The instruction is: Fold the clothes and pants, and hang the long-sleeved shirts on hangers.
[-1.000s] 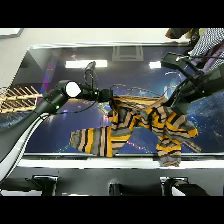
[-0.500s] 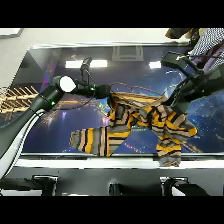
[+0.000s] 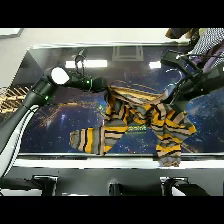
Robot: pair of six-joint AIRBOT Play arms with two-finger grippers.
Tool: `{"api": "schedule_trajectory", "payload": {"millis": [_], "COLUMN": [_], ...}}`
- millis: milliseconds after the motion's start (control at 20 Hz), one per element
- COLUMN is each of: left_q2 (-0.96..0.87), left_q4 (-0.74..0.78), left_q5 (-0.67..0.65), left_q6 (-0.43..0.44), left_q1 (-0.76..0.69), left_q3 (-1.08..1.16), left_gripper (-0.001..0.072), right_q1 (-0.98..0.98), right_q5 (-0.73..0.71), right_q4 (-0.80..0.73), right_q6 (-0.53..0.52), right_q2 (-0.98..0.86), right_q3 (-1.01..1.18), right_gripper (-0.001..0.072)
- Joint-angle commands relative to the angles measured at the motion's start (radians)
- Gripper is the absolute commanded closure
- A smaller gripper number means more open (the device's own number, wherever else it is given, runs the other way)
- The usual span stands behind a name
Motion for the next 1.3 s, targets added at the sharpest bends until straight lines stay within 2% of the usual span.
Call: {"api": "schedule_trajectory", "payload": {"millis": [0, 250, 700, 1250], "left_q2": [0.001, 0.001, -0.003, -0.001], "left_q4": [-0.019, -0.054, -0.054, -0.14], "left_q5": [-0.009, -0.025, -0.174, -0.181], "left_q6": [0.002, 0.001, 0.002, -0.021], "left_q1": [0.008, 0.011, 0.038, 0.044], "left_q3": [0.018, 0.06, 0.071, 0.072], "left_gripper": [0.0692, 0.0692, 0.0692, 0.0693], "right_q1": [0.0, 0.0, 0.0, 0.002], "right_q5": [-0.008, -0.021, -0.068, -0.135], "right_q4": [0.001, -0.017, -0.091, -0.076], "right_q6": [-0.006, -0.019, -0.021, -0.033], "right_q2": [-0.001, -0.022, -0.023, -0.038], "right_q3": [0.0, 0.0, 0.0, 0.0], "right_gripper": [0.0689, 0.0689, 0.0689, 0.069]}}
